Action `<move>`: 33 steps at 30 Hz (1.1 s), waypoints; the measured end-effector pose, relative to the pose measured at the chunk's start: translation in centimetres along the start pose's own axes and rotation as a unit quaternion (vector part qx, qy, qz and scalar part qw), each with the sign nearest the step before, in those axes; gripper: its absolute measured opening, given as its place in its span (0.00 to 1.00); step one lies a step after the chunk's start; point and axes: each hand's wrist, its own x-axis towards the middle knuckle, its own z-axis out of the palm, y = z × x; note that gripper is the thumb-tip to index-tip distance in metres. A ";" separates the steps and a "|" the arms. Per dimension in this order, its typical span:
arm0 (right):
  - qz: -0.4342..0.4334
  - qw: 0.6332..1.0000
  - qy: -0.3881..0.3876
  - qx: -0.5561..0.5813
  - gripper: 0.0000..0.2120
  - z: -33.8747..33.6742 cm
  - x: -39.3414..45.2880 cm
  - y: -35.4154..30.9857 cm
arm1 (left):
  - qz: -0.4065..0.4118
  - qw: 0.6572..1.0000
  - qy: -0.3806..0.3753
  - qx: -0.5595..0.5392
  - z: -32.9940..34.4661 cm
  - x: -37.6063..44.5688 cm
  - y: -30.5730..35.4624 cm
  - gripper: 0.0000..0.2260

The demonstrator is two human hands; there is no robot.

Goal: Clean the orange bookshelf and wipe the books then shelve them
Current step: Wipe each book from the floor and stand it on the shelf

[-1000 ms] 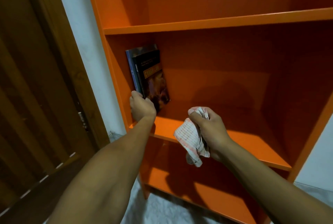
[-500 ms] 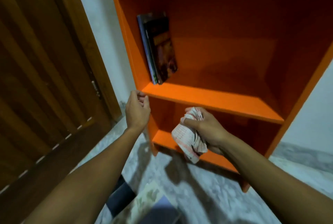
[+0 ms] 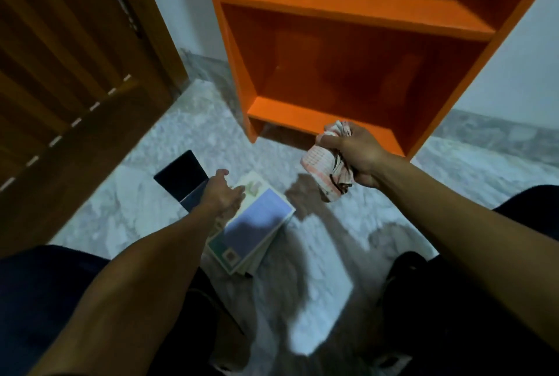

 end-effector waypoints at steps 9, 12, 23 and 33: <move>0.022 1.000 0.003 -0.004 0.12 -0.2 1.2 1.9 | -0.077 0.980 -0.041 0.181 2.1 1.1 -5.3 0.44; 0.024 1.000 -0.004 -0.002 0.13 -0.7 1.5 2.3 | -0.094 0.970 -0.027 0.222 2.2 0.4 -5.1 0.45; 0.217 0.955 -0.023 0.199 0.08 -0.2 0.6 1.9 | 0.062 0.960 -0.013 0.272 -1.8 0.2 0.1 0.15; 0.127 0.966 0.074 0.213 0.13 1.2 1.0 -1.2 | 0.096 0.989 -0.077 -0.076 -8.4 -3.1 11.1 0.06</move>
